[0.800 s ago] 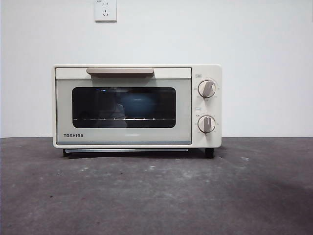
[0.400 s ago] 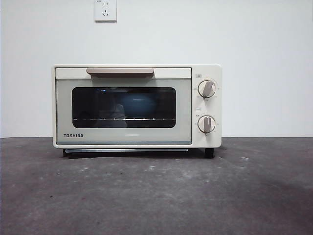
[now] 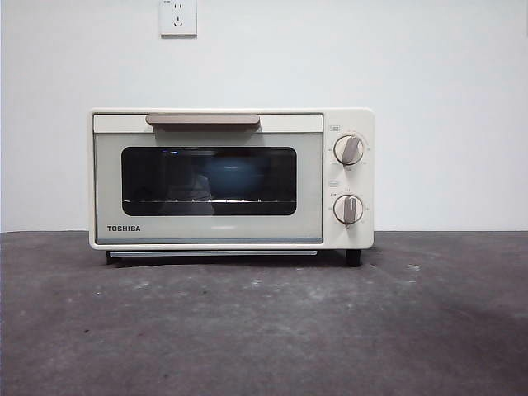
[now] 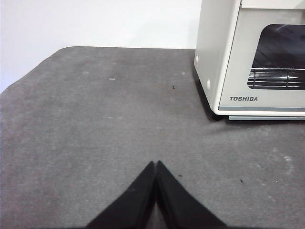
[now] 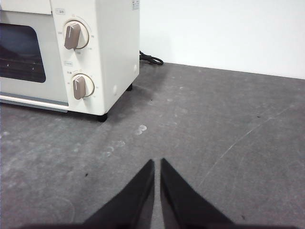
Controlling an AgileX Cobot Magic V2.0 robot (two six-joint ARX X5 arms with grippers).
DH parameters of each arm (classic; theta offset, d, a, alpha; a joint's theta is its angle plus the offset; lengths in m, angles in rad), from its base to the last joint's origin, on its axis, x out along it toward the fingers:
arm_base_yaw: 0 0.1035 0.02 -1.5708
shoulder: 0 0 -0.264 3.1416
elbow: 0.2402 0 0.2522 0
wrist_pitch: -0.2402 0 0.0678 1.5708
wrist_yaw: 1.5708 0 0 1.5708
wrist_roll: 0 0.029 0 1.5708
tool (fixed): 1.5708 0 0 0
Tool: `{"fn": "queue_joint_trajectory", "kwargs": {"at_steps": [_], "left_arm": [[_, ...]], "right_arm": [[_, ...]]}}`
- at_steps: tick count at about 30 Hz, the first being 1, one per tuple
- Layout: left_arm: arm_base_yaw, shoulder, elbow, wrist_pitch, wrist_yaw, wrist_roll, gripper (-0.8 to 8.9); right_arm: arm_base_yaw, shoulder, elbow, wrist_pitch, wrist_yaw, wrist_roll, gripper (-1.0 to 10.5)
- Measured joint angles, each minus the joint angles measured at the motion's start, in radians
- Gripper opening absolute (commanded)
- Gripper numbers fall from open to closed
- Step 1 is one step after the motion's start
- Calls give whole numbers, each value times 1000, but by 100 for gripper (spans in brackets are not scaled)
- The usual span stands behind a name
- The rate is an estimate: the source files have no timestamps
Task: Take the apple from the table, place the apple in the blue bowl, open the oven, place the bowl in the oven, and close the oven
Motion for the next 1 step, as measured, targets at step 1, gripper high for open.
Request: {"fn": "queue_joint_trajectory", "kwargs": {"at_steps": [1], "left_arm": [[0, 0, 0, 0, 0, 0, 7]], "right_arm": [[0, 0, 0, 0, 0, 0, 5]]}}
